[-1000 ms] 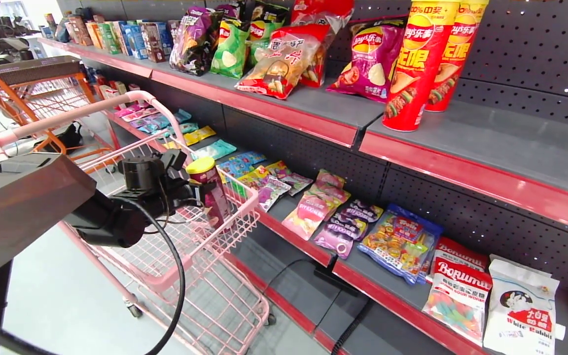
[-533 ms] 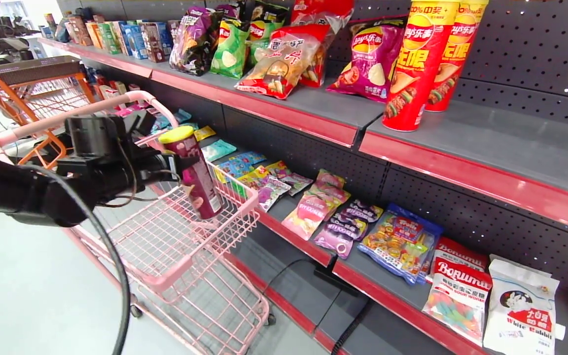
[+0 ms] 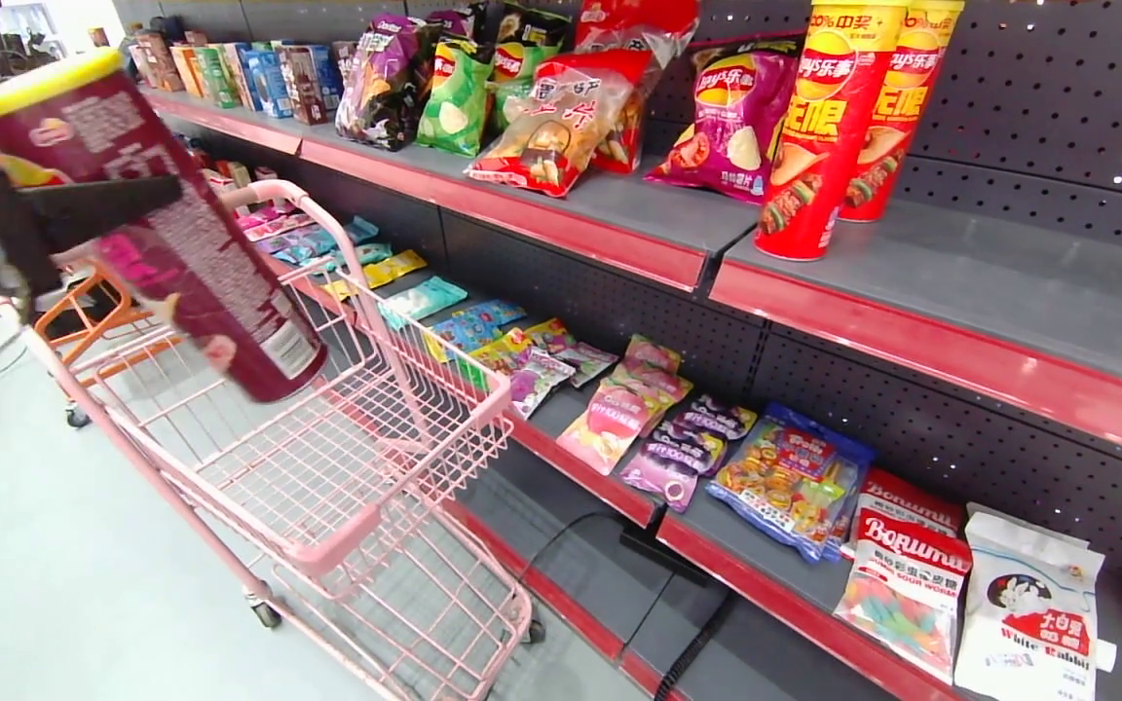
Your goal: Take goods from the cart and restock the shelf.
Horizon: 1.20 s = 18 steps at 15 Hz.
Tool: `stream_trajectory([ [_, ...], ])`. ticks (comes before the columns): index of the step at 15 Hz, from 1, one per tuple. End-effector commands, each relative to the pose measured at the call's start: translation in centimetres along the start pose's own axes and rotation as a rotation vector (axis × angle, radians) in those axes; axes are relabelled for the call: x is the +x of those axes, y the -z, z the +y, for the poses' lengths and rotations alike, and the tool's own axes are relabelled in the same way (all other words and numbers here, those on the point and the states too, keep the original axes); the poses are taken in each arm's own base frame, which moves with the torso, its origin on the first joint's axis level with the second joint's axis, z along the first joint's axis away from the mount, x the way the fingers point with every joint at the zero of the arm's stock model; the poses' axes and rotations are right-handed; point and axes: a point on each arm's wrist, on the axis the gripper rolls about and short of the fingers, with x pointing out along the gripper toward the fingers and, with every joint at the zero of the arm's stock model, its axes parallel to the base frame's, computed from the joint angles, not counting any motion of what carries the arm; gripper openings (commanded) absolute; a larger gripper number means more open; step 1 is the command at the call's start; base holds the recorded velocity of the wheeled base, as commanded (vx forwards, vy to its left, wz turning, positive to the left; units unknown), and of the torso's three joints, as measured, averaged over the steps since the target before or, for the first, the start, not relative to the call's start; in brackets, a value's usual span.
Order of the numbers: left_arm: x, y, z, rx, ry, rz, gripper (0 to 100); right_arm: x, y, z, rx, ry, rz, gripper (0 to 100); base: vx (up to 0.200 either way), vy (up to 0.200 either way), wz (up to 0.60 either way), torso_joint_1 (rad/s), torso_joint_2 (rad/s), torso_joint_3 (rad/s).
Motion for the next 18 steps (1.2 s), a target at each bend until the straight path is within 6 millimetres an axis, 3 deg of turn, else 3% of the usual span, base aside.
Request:
stream_trajectory([
  [1,-11.6,2.7,-2.8,0.129,-0.054,-0.113,0,0.0,0.0,0.0,0.002,0.001,0.000,100,0.000,0.000,0.00,0.000,0.00,0.000],
  [2,-11.6,2.7,-2.8,0.129,-0.054,-0.113,0,0.0,0.0,0.0,0.002,0.001,0.000,100,0.000,0.000,0.00,0.000,0.00,0.000],
  [3,-13.8,3.7,-3.2,0.161,-0.123,-0.144,0,0.0,0.0,0.0,0.005,0.003,0.000,100,0.000,0.000,0.00,0.000,0.00,0.000],
  [4,-14.7,4.3,-3.4,0.162,-0.136,-0.151,0,0.0,0.0,0.0,0.004,0.001,0.000,100,0.000,0.000,0.00,0.000,0.00,0.000],
  [9,-17.4,8.1,-3.9,0.180,-0.172,-0.183,0,0.0,0.0,0.0,0.001,0.001,0.000,100,0.000,0.000,0.00,0.004,-0.01,-0.008],
  [18,-17.4,10.6,-3.4,0.184,-0.311,-0.095,0,0.0,0.0,0.0,-0.001,0.000,0.000,100,0.000,0.000,0.00,0.161,-0.47,-0.309],
])
